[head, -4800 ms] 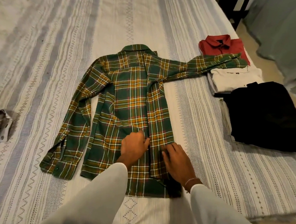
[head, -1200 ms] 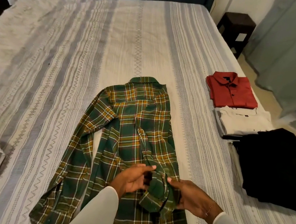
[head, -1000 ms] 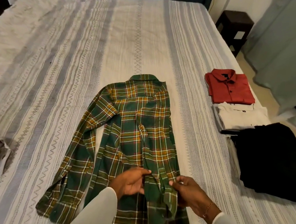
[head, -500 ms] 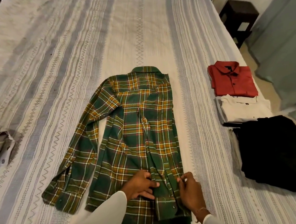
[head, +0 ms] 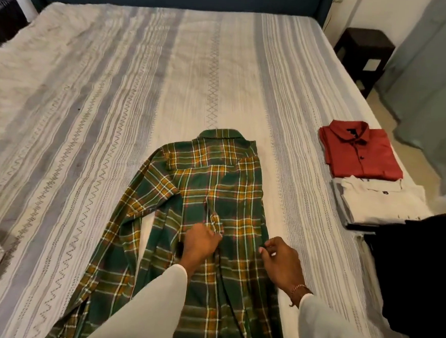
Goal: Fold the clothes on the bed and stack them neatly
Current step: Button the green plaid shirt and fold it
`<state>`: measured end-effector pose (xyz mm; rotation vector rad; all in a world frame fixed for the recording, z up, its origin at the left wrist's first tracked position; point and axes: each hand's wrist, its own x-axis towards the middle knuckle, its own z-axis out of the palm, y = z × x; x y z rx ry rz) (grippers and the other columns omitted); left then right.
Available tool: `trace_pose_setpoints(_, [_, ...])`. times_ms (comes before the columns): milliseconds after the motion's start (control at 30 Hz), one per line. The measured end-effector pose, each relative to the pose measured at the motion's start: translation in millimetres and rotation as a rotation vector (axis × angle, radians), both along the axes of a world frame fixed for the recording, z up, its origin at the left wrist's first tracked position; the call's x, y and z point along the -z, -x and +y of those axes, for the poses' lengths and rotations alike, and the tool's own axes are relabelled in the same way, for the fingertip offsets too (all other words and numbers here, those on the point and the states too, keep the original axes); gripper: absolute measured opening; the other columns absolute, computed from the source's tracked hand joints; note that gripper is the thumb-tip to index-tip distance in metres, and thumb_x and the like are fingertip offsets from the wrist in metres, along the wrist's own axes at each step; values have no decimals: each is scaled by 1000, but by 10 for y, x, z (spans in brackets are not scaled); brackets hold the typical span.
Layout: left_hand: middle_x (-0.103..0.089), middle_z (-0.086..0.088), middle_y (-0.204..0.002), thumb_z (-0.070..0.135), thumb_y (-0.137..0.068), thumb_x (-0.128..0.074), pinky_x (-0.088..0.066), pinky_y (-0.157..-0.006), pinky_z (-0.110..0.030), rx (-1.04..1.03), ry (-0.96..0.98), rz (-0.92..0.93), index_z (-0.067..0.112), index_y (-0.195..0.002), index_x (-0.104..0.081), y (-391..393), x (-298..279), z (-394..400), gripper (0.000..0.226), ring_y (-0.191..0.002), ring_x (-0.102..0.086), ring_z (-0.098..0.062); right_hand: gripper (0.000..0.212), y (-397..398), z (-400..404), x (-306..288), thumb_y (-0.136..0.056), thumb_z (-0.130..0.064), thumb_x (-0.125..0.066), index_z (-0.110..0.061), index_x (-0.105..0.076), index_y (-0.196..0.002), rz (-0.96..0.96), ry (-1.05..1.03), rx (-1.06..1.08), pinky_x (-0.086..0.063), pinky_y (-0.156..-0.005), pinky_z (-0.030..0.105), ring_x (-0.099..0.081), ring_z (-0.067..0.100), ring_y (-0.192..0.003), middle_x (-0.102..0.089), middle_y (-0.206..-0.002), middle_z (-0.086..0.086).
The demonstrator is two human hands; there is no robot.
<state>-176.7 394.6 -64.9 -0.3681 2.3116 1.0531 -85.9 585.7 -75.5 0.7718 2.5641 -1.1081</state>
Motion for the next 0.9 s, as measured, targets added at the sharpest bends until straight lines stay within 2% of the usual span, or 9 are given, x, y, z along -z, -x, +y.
trace_pose_setpoints(100, [-60,-2,-100,32,-95,-68,-46,-84,-28,-105,39,120,8,-111,-61,386,-27,125,30,-96,-61,-21,27,647,164,-2,-98,-29,-64,-17,-60,-122,83,73,14,-49,-84,23,-59,12,-93,-69,-115,2])
trace_pose_setpoints(167, [-58,-1,-103,34,-95,-68,-48,-89,-31,-208,-9,122,10,-113,-57,647,67,225,32,-96,-58,-19,31,1110,300,43,-100,-27,-62,-14,-59,-128,129,89,32,-49,-84,24,-60,16,-98,-68,-121,5])
trace_pose_setpoints(300, [-66,-7,-94,35,-94,-68,-49,-81,-29,-358,-82,108,10,-89,-63,1046,227,326,26,-79,-59,-17,44,1983,496,115,-99,-31,-62,-12,-54,-138,219,97,95,-51,-97,36,-64,28,-115,-64,-132,9])
trace_pose_setpoints(367, [-64,-5,-83,36,-93,-70,-53,-87,-32,-409,-115,83,13,-75,-61,1214,336,334,30,-72,-57,-15,48,2404,547,122,-99,-33,-62,-12,-52,-140,243,124,120,-51,-96,35,-63,29,-117,-62,-136,10])
trace_pose_setpoints(467, [-67,-1,-93,37,-87,-76,-54,-97,-38,-473,-232,-9,13,-89,-61,1368,469,264,29,-90,-63,-21,46,2885,596,155,-99,-34,-62,-9,-57,-137,206,118,94,-51,-99,38,-63,32,-117,-64,-134,10])
trace_pose_setpoints(533, [-73,-5,-103,31,-84,-81,-55,-93,-41,-518,-358,-84,9,-101,-70,1393,520,192,29,-96,-66,-24,35,3105,620,223,-99,-31,-63,-6,-68,-123,186,51,20,-51,-95,36,-66,31,-108,-70,-123,13])
trace_pose_setpoints(633, [-71,-1,-101,24,-86,-79,-51,-96,-43,-539,-475,-130,10,-96,-74,1374,537,28,17,-95,-63,-22,26,3323,622,285,-98,-27,-65,-7,-73,-113,251,9,-14,-49,-95,36,-66,32,-106,-73,-116,13])
trace_pose_setpoints(733, [-73,-3,-109,29,-84,-80,-52,-102,-47,-600,-543,-127,10,-102,-75,1347,616,-97,27,-107,-65,-26,27,3442,629,394,-96,-28,-68,-9,-75,-115,275,-46,-48,-47,-95,33,-66,32,-109,-72,-119,12])
trace_pose_setpoints(900, [-76,0,-102,30,-84,-79,-59,-76,-30,-638,-556,-91,9,-99,-74,1316,712,-87,26,-98,-70,-20,29,3434,613,610,-95,-36,-68,-14,-76,-112,256,-117,-66,-40,-85,26,-66,31,-106,-74,-115,10])
